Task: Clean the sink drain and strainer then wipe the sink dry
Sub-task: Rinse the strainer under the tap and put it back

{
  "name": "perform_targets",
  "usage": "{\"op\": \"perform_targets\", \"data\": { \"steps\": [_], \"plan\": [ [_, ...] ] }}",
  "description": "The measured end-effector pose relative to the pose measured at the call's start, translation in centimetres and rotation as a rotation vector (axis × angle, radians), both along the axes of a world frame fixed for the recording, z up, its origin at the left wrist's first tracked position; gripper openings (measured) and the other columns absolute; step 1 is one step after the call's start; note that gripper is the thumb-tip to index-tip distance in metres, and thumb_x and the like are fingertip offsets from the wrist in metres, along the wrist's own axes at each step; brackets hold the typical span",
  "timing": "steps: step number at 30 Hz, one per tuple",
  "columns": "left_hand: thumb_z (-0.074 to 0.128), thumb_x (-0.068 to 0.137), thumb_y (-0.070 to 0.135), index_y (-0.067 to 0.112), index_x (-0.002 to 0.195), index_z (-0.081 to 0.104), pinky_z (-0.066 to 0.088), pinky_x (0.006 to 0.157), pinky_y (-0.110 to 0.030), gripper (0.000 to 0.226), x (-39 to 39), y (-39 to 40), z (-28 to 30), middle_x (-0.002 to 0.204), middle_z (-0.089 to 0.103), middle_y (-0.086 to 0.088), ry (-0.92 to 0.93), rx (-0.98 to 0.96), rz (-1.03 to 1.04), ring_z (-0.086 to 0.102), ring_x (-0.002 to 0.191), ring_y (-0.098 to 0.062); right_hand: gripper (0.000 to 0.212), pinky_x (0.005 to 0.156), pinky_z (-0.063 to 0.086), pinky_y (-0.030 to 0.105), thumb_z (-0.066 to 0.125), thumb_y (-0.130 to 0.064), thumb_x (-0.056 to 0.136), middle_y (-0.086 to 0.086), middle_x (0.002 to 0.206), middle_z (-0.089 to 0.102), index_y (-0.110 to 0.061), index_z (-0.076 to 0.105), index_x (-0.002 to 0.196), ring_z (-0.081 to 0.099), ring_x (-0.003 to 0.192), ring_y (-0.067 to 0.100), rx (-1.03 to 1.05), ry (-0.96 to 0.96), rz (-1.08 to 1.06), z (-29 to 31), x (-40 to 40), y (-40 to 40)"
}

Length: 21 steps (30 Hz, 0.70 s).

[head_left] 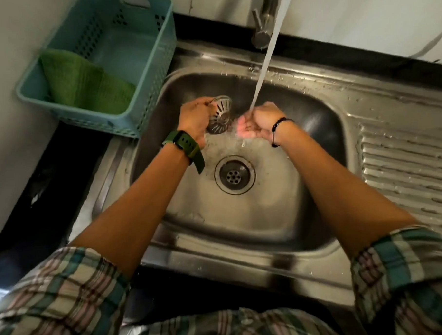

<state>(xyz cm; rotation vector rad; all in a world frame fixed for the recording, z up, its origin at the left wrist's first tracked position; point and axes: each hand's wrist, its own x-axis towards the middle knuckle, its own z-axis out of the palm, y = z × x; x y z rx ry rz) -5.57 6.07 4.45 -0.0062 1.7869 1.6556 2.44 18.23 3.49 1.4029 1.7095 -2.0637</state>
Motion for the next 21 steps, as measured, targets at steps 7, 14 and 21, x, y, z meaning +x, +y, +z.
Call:
{"op": "perform_targets", "data": {
  "steps": [7, 14, 21],
  "plan": [
    [0.045, 0.089, 0.000, 0.006, 0.102, 0.064, 0.053, 0.081, -0.037, 0.024, -0.5, -1.4, -1.8, 0.095, 0.062, -0.012, -0.035, -0.126, 0.001, 0.060, 0.088, -0.026, 0.028, 0.079, 0.057, 0.037, 0.036, 0.010, 0.089, 0.023, 0.087, 0.067, 0.007, 0.063, 0.086, 0.068, 0.081, 0.030, 0.329, -0.215, 0.316, 0.7, -1.3, 1.3],
    [0.053, 0.079, -0.010, 0.011, 0.065, 0.057, 0.048, 0.057, -0.025, 0.026, 1.5, -1.7, -3.8, 0.070, 0.056, -0.003, 0.023, -0.270, -0.293, 0.054, 0.064, -0.014, 0.027, 0.071, 0.060, 0.033, 0.040, 0.009, 0.087, 0.020, 0.079, 0.068, 0.007, 0.066, 0.083, 0.070, 0.070, 0.026, 0.396, -0.263, 0.518, 0.8, -1.5, 1.0],
    [0.053, 0.086, 0.007, 0.004, 0.094, 0.065, 0.051, 0.068, -0.032, 0.015, 4.5, -0.9, -7.5, 0.093, 0.065, -0.012, 0.538, -0.613, -0.803, 0.060, 0.082, -0.024, 0.017, 0.075, 0.060, 0.036, 0.058, 0.014, 0.077, 0.020, 0.081, 0.070, 0.008, 0.069, 0.088, 0.071, 0.079, 0.028, 0.414, -0.365, 0.607, 0.0, -0.3, 1.3]
  ]
}}
